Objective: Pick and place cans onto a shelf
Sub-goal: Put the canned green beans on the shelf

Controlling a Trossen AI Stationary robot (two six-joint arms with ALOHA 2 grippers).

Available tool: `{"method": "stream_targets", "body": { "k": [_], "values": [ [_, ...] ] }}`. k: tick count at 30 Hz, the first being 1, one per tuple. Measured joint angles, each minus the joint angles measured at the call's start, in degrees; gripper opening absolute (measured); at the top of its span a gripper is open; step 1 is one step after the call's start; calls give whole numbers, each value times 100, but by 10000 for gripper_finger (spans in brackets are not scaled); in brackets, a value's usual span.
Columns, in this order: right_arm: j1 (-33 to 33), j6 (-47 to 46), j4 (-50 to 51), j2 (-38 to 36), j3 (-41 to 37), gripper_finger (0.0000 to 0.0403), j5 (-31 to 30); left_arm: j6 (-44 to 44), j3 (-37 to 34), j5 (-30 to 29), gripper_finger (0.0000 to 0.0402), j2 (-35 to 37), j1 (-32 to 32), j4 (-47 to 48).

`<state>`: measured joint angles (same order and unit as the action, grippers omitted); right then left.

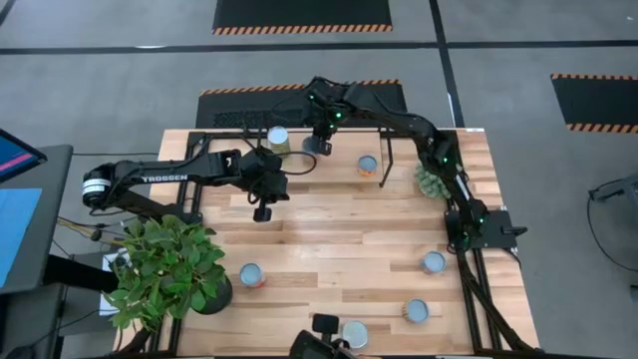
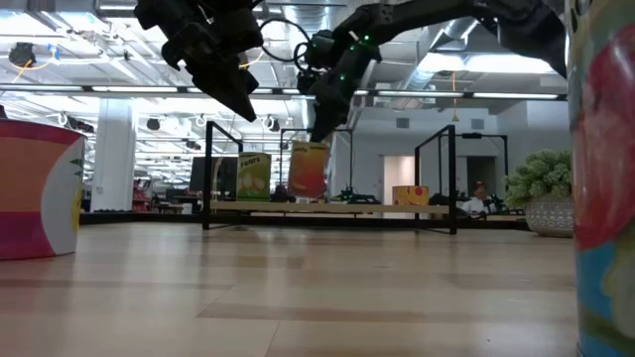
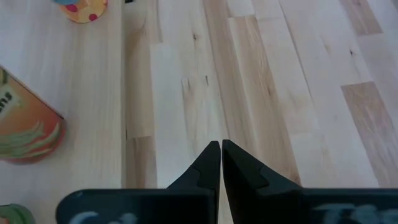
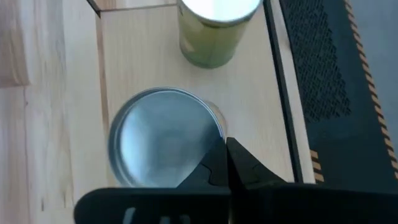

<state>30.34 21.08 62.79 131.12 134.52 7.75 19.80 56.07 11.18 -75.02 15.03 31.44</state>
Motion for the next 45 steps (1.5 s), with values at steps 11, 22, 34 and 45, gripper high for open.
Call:
{"method": "stream_targets", "body": {
  "k": [11, 22, 34, 45],
  "values": [
    [-3, -12, 28, 36, 7, 10, 44, 30, 0, -2, 6, 0, 0, 14],
    [-73, -66, 18, 38, 7, 30, 42, 32, 0, -2, 6, 0, 2, 18],
    [-54, 44, 8, 38, 7, 54, 4, -63, 0, -2, 6, 0, 2, 173],
    [-51, 185, -51, 38, 4, 83, -41, -81, 0, -2, 6, 0, 2, 241]
  ]
}}
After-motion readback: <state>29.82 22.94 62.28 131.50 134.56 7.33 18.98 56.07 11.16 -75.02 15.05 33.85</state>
